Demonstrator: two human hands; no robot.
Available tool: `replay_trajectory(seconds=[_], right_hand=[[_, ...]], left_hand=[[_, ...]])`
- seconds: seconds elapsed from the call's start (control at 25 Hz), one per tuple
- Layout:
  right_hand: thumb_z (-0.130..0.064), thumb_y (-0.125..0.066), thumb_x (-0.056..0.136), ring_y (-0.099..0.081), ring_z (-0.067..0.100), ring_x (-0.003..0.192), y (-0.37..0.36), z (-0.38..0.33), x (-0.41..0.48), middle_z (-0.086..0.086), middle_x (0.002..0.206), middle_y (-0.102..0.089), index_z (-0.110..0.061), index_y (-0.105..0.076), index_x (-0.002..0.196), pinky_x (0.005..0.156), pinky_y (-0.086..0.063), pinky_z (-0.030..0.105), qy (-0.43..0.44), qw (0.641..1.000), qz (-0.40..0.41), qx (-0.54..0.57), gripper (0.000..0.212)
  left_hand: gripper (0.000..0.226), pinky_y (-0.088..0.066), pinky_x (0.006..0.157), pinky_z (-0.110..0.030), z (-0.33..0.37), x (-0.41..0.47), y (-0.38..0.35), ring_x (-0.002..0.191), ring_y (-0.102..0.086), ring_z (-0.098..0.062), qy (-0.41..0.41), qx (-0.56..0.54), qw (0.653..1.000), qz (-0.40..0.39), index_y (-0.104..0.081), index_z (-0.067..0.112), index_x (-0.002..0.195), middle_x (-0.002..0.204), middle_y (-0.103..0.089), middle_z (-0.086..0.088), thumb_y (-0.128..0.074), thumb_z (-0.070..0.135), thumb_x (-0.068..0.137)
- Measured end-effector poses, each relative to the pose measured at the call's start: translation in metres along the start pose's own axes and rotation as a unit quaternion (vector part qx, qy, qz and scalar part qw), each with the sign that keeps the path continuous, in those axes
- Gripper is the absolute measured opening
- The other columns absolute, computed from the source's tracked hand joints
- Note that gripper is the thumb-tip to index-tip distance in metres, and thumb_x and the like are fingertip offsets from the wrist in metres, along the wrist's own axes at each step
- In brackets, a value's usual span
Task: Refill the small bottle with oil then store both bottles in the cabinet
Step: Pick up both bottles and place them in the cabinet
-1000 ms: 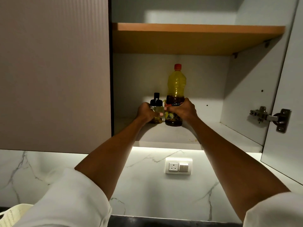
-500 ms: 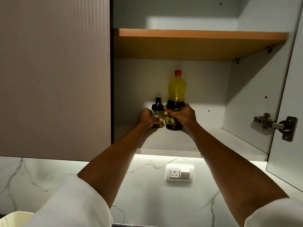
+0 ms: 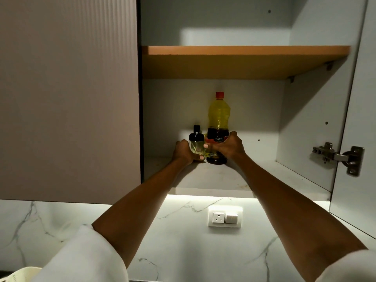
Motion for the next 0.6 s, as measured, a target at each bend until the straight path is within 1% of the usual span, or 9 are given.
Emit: replay_trajectory(seconds=[0.08, 0.12, 0.2, 0.28, 0.32, 0.36, 0.4, 0.48, 0.6], right_hand=[[-0.054, -0.099, 0.064, -0.063, 0.023, 0.106, 0.011, -0.004, -0.008, 0.007, 0.123, -0.065, -0.006, -0.049, 0.135, 0.078, -0.051, 0.029, -0.012, 1.000, -0.014, -0.012, 0.100], [-0.053, -0.098, 0.066, -0.062, 0.025, 0.110, 0.018, -0.003, -0.014, 0.011, 0.127, -0.064, -0.003, -0.047, 0.138, 0.079, -0.048, 0.030, -0.018, 1.000, -0.017, -0.019, 0.101], [-0.054, -0.095, 0.070, -0.062, 0.030, 0.122, 0.031, -0.003, -0.030, 0.015, 0.133, -0.063, 0.000, -0.042, 0.144, 0.085, -0.047, 0.034, -0.020, 0.999, -0.021, -0.025, 0.106], [-0.054, -0.092, 0.073, -0.062, 0.032, 0.125, 0.046, -0.002, -0.055, 0.017, 0.137, -0.063, -0.001, -0.040, 0.149, 0.089, -0.047, 0.034, -0.011, 1.000, -0.019, -0.021, 0.106], [-0.052, -0.091, 0.076, -0.062, 0.032, 0.126, 0.053, -0.002, -0.069, 0.017, 0.139, -0.062, -0.003, -0.040, 0.151, 0.090, -0.047, 0.034, 0.001, 1.000, -0.019, -0.010, 0.104], [-0.049, -0.090, 0.079, -0.061, 0.031, 0.126, 0.060, -0.004, -0.085, 0.016, 0.140, -0.062, -0.005, -0.041, 0.152, 0.092, -0.047, 0.033, 0.018, 1.000, -0.017, -0.002, 0.099], [-0.045, -0.089, 0.081, -0.061, 0.030, 0.126, 0.070, -0.009, -0.104, 0.016, 0.140, -0.062, -0.006, -0.044, 0.152, 0.093, -0.047, 0.032, 0.042, 0.999, -0.006, 0.008, 0.093], [-0.037, -0.088, 0.085, -0.062, 0.024, 0.124, 0.089, -0.018, -0.144, 0.012, 0.137, -0.065, -0.008, -0.051, 0.145, 0.096, -0.047, 0.029, 0.086, 0.995, 0.031, 0.039, 0.076], [-0.025, -0.085, 0.088, -0.064, 0.009, 0.119, 0.116, -0.022, -0.219, -0.004, 0.129, -0.069, -0.017, -0.060, 0.134, 0.101, -0.049, 0.023, 0.113, 0.984, 0.069, 0.118, 0.053]], left_hand=[[0.091, -0.051, 0.087, -0.033, 0.003, -0.011, 0.004, 0.120, -0.064, -0.030, -0.005, 0.010, 1.000, 0.003, -0.059, -0.001, 0.130, 0.129, -0.062, -0.016, -0.100, 0.049, 0.065], [0.091, -0.050, 0.085, -0.032, 0.004, -0.018, 0.006, 0.121, -0.063, -0.030, -0.003, 0.002, 1.000, -0.001, -0.059, -0.001, 0.131, 0.130, -0.062, -0.017, -0.099, 0.050, 0.067], [0.074, -0.052, 0.088, -0.033, 0.013, -0.044, 0.008, 0.123, -0.063, -0.032, -0.013, -0.039, 0.999, -0.018, -0.064, 0.003, 0.123, 0.128, -0.065, -0.018, -0.096, 0.048, 0.074], [0.054, -0.054, 0.103, -0.043, 0.027, -0.077, 0.014, 0.124, -0.061, -0.033, -0.054, -0.078, 0.995, -0.017, -0.067, 0.015, 0.114, 0.123, -0.070, -0.015, -0.093, 0.044, 0.077], [0.055, -0.053, 0.106, -0.047, 0.035, -0.094, 0.018, 0.123, -0.061, -0.033, -0.083, -0.097, 0.992, -0.008, -0.067, 0.019, 0.119, 0.123, -0.070, -0.010, -0.090, 0.046, 0.077], [0.060, -0.053, 0.108, -0.047, 0.045, -0.115, 0.024, 0.123, -0.061, -0.031, -0.114, -0.118, 0.986, 0.001, -0.065, 0.019, 0.127, 0.126, -0.065, -0.006, -0.089, 0.045, 0.078], [0.063, -0.054, 0.109, -0.044, 0.056, -0.137, 0.030, 0.124, -0.060, -0.028, -0.133, -0.145, 0.980, 0.006, -0.060, 0.019, 0.137, 0.131, -0.058, -0.004, -0.088, 0.039, 0.084], [0.064, -0.051, 0.110, -0.034, 0.068, -0.184, 0.036, 0.129, -0.057, -0.019, -0.149, -0.187, 0.971, 0.011, -0.049, 0.019, 0.149, 0.142, -0.048, -0.003, -0.081, 0.029, 0.095], [0.062, -0.042, 0.106, -0.011, 0.064, -0.260, 0.031, 0.129, -0.051, 0.008, -0.160, -0.243, 0.957, 0.002, -0.045, 0.032, 0.152, 0.154, -0.047, 0.013, -0.077, 0.031, 0.099]])
Point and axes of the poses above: each hand's wrist, its own x-axis towards the middle knuckle, its own y-axis out of the back of the hand, z = x × y, the point moved 6 cm from there along x, towards the middle knuckle
